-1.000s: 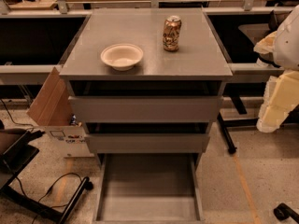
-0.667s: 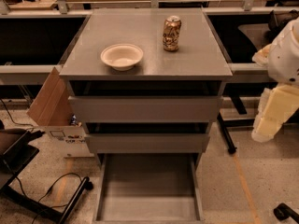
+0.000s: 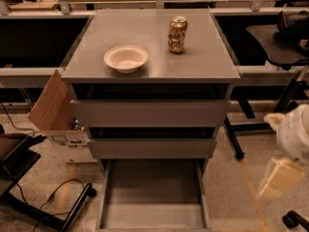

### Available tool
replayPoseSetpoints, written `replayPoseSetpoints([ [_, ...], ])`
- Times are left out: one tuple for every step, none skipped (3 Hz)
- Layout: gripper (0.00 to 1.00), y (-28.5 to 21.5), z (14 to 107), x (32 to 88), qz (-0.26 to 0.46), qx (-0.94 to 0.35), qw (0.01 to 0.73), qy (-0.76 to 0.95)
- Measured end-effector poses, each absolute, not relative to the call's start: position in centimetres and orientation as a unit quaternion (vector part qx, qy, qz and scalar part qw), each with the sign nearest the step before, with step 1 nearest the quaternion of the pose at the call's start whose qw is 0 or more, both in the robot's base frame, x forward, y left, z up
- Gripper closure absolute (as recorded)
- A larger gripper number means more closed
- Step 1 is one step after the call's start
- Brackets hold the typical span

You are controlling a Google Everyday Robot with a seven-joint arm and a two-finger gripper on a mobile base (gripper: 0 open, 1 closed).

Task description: Close bottom drawer

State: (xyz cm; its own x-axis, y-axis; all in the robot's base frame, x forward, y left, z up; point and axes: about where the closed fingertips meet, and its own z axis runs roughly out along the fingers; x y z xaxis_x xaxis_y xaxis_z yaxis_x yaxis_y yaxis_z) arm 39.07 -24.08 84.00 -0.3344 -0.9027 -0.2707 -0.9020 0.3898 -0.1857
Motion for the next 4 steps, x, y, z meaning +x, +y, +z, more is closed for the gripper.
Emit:
replayPoseSetpoints([
  [0.00,-25.3,74.1,37.0,0.041,-0.539,0.170,0.824],
  [0.00,-25.6,68.0,37.8,0.051,-0.525,0.198,0.826],
  [0.00,-25.3,67.7,38.0,0.050,-0.528,0.198,0.824],
  [0.00,-24.0,63.3,38.1,0.071,-0.529,0.196,0.822],
])
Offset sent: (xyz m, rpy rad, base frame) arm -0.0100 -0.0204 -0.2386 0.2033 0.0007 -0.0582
